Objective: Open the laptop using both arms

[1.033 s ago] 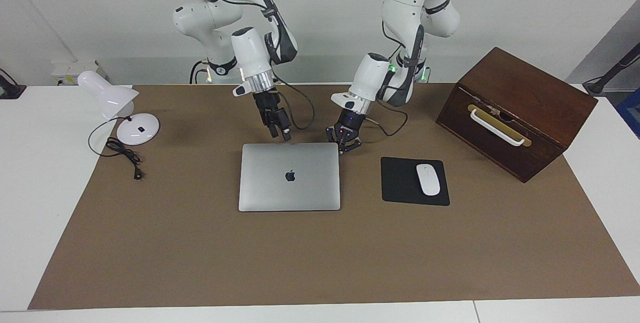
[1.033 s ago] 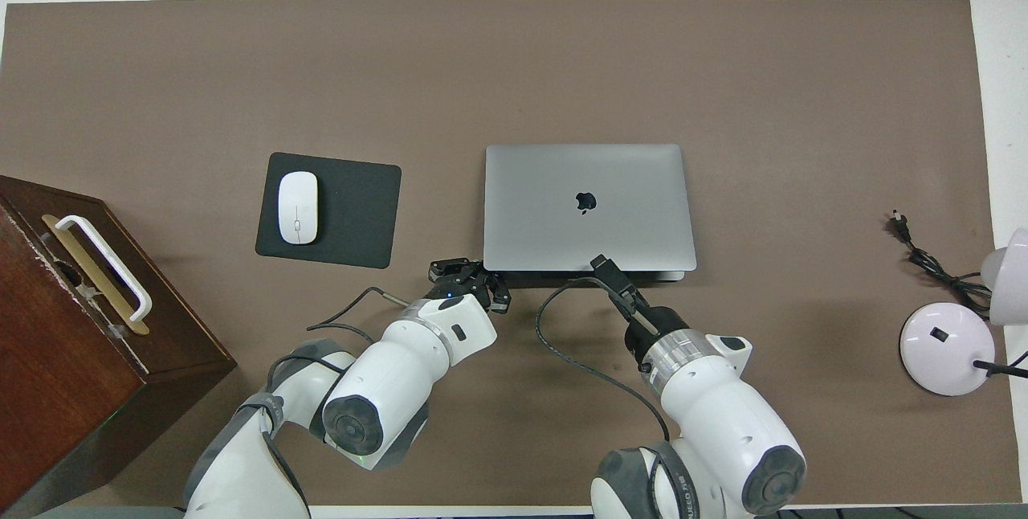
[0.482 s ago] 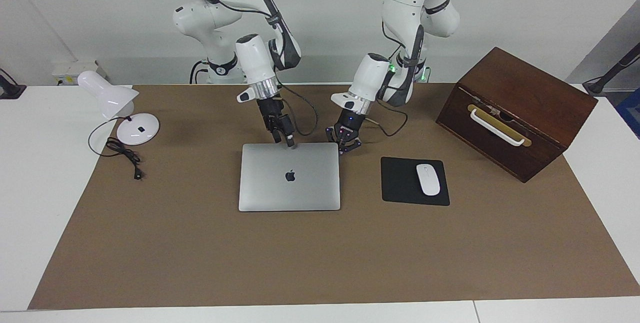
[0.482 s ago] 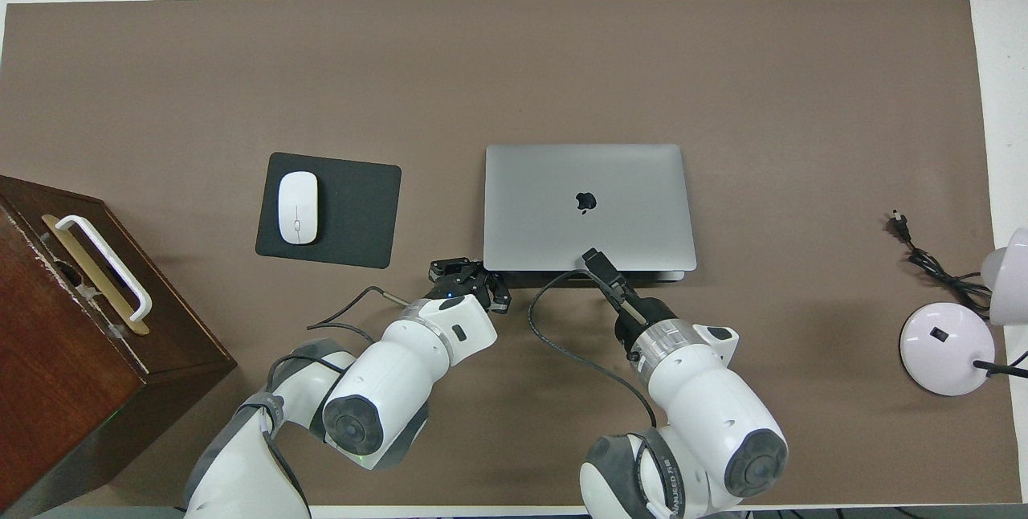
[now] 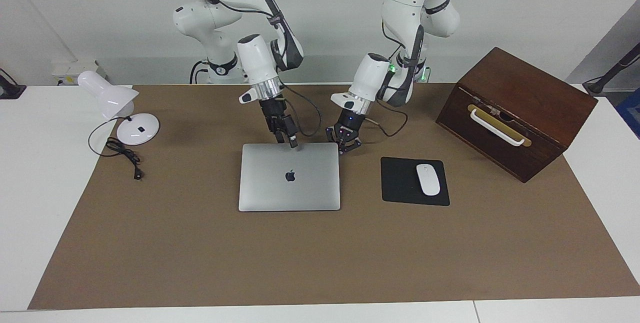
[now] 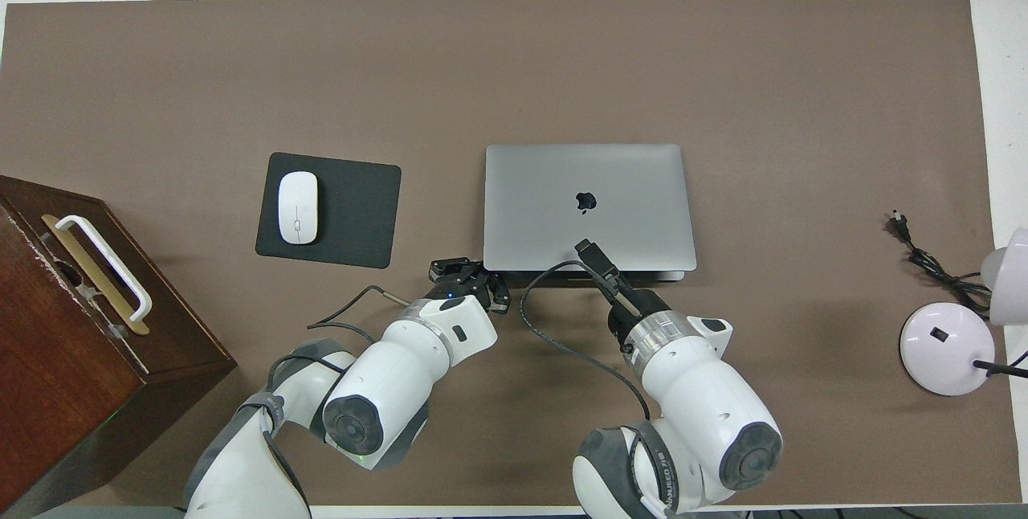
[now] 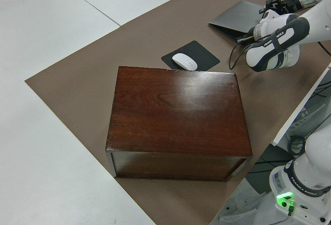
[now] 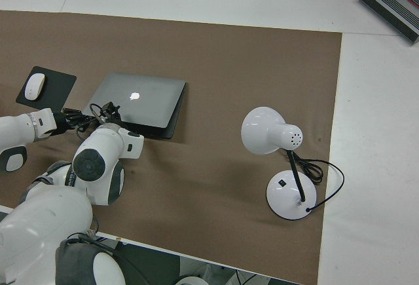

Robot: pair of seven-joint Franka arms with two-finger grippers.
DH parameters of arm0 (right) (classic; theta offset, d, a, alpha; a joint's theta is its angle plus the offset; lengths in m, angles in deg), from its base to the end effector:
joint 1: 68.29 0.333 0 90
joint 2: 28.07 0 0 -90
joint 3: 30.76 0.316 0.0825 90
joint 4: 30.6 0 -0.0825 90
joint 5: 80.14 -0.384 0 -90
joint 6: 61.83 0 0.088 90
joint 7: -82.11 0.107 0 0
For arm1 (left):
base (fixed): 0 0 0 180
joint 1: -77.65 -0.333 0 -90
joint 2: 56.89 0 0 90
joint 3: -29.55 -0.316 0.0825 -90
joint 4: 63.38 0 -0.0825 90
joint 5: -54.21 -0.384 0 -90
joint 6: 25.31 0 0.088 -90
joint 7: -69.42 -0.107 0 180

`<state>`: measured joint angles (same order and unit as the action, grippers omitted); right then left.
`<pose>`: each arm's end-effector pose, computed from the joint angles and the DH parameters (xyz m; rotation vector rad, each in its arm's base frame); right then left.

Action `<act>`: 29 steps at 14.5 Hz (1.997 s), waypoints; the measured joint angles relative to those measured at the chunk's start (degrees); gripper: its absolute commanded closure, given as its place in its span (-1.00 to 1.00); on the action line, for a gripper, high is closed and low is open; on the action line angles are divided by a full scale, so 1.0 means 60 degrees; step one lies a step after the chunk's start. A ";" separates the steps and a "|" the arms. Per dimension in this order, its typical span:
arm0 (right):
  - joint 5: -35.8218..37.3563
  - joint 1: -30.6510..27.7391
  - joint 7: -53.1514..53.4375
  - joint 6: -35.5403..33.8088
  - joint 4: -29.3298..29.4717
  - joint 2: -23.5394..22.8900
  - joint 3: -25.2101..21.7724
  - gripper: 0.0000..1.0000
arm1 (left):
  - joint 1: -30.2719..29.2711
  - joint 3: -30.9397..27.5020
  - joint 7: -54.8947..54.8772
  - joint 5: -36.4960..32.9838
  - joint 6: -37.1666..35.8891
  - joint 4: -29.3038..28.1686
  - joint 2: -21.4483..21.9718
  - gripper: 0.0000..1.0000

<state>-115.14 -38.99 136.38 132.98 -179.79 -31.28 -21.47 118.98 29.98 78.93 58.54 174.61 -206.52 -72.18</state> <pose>0.4077 0.2429 0.3125 -2.2566 1.1260 -0.5640 0.3919 -0.3378 0.2673 2.6033 -0.6385 0.9127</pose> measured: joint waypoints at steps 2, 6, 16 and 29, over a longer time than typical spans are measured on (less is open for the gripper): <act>0.0000 0.0002 0.0000 -0.0070 0.0129 -0.0060 0.0000 -1.00 | 0.0001 0.0000 -0.0034 0.0000 0.0001 0.0000 -0.0001 1.00; 0.0000 0.0013 0.0000 -0.0131 0.0288 -0.0115 0.0000 -1.00 | 0.0002 0.0000 -0.0055 0.0000 0.0004 0.0000 -0.0002 1.00; 0.0000 0.0051 0.0000 -0.0170 0.1140 -0.0432 0.0000 -1.00 | 0.0003 -0.0001 -0.0083 0.0000 0.0018 0.0000 -0.0011 1.00; 0.0000 0.0058 0.0000 -0.0178 0.3194 -0.1188 0.0003 -1.00 | 0.0004 -0.0002 -0.0146 0.0000 0.0040 0.0000 -0.0021 1.00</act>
<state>-115.14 -38.64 136.38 131.91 -160.63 -38.40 -21.45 119.00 29.97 78.06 58.54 174.85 -206.52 -72.31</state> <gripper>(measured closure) 0.000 0.991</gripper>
